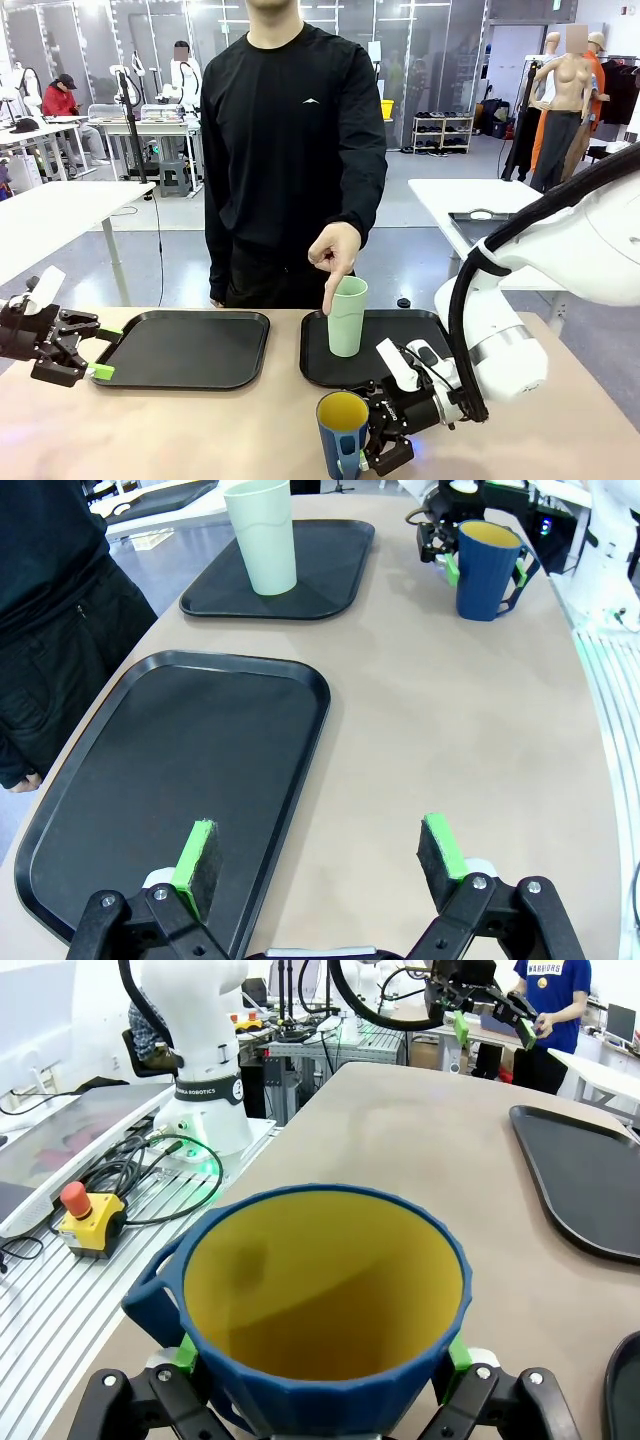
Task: Sort and store the cups by type.
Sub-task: Pick up the Handle plastic cup and place it into the empty Flat Tray.
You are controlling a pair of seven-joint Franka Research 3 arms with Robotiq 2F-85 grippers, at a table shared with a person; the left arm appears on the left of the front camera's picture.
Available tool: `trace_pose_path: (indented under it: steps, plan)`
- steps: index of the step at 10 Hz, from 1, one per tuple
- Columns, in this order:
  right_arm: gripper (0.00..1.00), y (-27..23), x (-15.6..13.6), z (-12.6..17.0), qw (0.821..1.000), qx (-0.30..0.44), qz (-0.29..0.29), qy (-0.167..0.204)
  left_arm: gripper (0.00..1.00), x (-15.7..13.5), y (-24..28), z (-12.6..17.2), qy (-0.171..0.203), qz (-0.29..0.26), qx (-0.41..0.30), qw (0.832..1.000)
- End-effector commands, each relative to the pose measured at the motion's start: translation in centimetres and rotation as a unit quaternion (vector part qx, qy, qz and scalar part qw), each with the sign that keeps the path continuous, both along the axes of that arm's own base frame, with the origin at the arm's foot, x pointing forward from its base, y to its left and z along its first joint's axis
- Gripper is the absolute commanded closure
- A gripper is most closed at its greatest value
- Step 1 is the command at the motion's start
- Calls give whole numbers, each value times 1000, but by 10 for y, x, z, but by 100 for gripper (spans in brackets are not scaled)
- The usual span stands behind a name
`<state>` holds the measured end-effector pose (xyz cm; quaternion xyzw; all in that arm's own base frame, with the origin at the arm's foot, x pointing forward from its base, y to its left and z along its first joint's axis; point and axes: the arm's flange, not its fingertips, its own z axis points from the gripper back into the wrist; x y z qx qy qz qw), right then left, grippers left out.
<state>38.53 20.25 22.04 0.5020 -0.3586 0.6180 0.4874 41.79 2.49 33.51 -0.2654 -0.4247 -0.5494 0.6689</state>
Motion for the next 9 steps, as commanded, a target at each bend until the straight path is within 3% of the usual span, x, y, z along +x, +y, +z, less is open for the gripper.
trace_pose_path:
  steps: [1, 2, 4, 7, 9]
  plan:
    - [0, 3, -8, -22, 1000, 16, -7, -13, 0, 0, 0, -2, -5, -5, 0, 1000]
    - [17, 1, -8, -22, 999, 25, -14, -14, 0, 0, 0, -2, -5, -5, 0, 1000]
    - [17, -3, -6, -22, 999, 22, -22, -14, 0, 0, 0, -2, -5, -5, 0, 1000]
    - [39, 2, -8, -18, 999, 13, -28, -30, 0, 0, 0, -2, -5, -5, 0, 1000]
    - [39, 19, -14, -3, 995, 20, -86, -51, 0, 0, 0, -2, -5, -5, 0, 1000]
